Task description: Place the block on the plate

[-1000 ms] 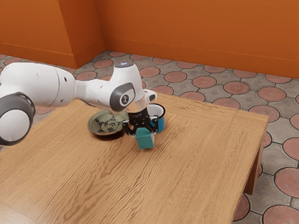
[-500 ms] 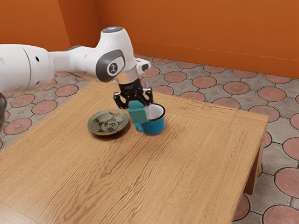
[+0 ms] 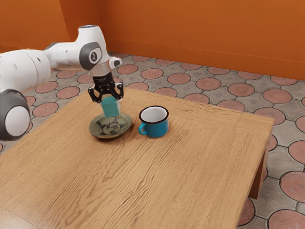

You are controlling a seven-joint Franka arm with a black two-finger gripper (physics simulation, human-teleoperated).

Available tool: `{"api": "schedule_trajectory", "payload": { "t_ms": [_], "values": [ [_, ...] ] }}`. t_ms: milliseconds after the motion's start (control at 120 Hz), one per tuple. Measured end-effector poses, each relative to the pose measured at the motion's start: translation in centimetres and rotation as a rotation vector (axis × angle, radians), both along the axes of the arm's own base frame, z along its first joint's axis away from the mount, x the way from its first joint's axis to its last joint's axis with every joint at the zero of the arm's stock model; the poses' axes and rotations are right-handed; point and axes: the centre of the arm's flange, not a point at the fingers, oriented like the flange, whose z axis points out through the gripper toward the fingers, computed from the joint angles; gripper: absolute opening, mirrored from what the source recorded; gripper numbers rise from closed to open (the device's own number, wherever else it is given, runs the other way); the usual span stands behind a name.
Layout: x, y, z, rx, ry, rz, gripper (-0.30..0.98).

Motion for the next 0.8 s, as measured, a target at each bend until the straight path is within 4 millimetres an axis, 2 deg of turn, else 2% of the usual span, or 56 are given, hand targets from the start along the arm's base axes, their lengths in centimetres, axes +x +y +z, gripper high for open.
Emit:
{"api": "schedule_trajectory", "payload": {
  "t_ms": [100, 283, 467, 667, 800],
  "values": [
    [0.5, 1.8, -1.9, -0.026, 0.016, -0.014, 0.40],
    [0.5, 2.4, -4.9, -0.064, 0.055, -0.066, 0.39],
    [0.4, 3.4, -5.6, -0.075, 0.058, -0.103, 0.39],
    [1.5, 2.9, -5.6, -0.077, 0.010, -0.155, 0.39],
    [1.6, 3.1, -6.5, -0.079, 0.008, -0.174, 0.40]
  ]
}}
